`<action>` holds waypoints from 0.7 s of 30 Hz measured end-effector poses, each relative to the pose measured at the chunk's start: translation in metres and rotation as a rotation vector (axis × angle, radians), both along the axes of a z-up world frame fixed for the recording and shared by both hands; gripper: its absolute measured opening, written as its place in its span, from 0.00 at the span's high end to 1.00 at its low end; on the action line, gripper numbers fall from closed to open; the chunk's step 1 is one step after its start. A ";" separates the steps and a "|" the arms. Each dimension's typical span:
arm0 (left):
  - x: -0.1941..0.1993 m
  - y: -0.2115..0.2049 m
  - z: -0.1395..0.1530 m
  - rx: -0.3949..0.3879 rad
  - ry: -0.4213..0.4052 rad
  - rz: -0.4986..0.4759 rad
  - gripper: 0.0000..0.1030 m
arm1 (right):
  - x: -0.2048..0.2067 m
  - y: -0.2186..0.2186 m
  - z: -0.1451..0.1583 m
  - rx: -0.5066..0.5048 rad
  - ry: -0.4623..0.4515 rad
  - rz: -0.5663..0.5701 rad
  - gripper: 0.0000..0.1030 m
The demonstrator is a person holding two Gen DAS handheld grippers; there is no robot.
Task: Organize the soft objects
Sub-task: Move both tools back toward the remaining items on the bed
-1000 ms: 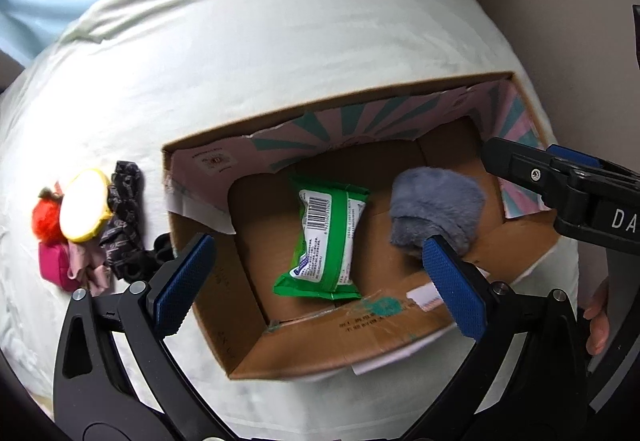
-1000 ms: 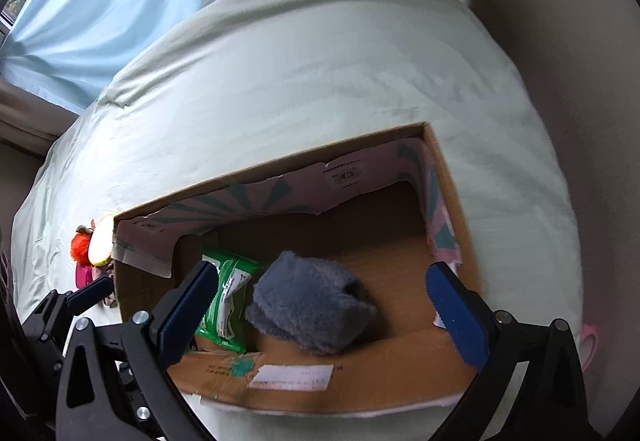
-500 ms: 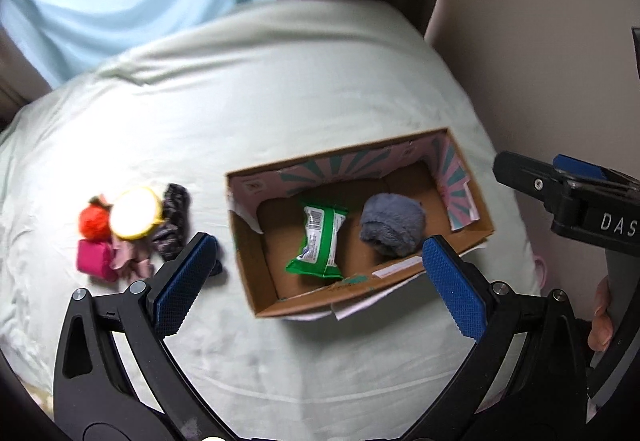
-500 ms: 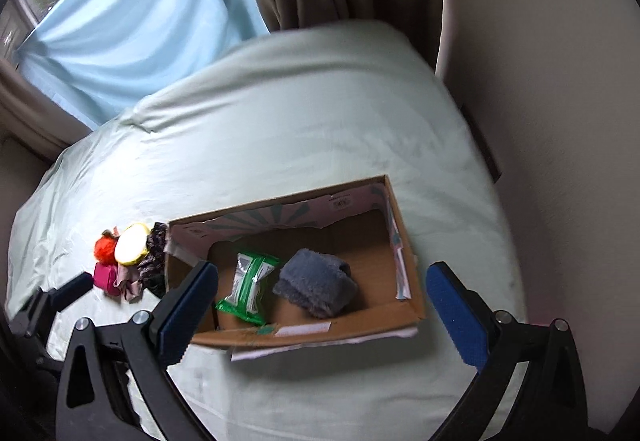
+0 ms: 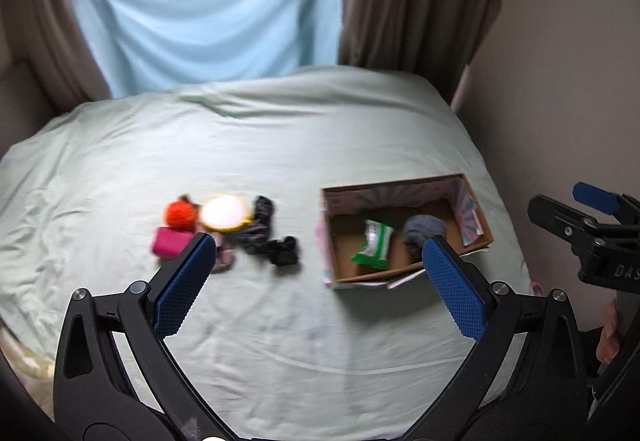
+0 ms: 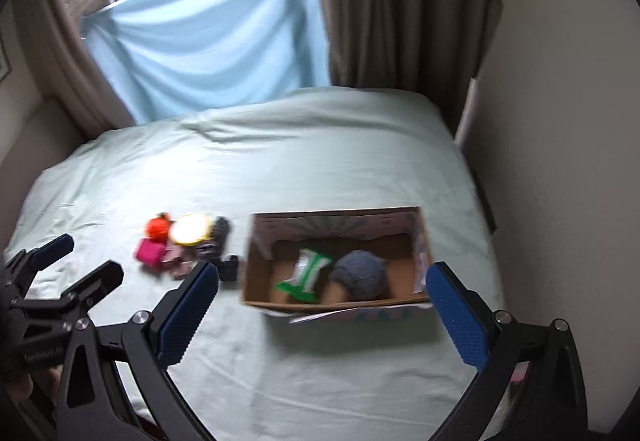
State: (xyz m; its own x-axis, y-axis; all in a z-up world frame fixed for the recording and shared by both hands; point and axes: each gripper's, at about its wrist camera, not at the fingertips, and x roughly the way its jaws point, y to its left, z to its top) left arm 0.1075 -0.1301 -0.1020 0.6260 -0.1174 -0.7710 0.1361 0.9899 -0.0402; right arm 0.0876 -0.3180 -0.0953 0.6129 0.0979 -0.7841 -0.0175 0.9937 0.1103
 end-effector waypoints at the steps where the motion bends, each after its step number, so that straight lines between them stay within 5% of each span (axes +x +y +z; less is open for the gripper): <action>1: -0.007 0.013 0.004 0.001 -0.011 0.009 0.00 | -0.006 0.009 0.002 0.019 -0.008 0.014 0.00; 10: -0.032 0.104 0.014 -0.001 -0.048 0.035 0.00 | -0.031 0.083 0.012 0.052 -0.071 0.056 0.00; 21: -0.007 0.197 0.008 -0.018 -0.052 -0.011 0.00 | -0.014 0.167 0.008 0.072 -0.066 0.032 0.00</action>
State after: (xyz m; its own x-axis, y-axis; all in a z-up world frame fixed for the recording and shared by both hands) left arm 0.1002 0.0670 -0.0942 0.6637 -0.1383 -0.7351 0.1492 0.9875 -0.0511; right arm 0.0738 -0.1506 -0.0870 0.6590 0.1728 -0.7321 -0.0593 0.9822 0.1785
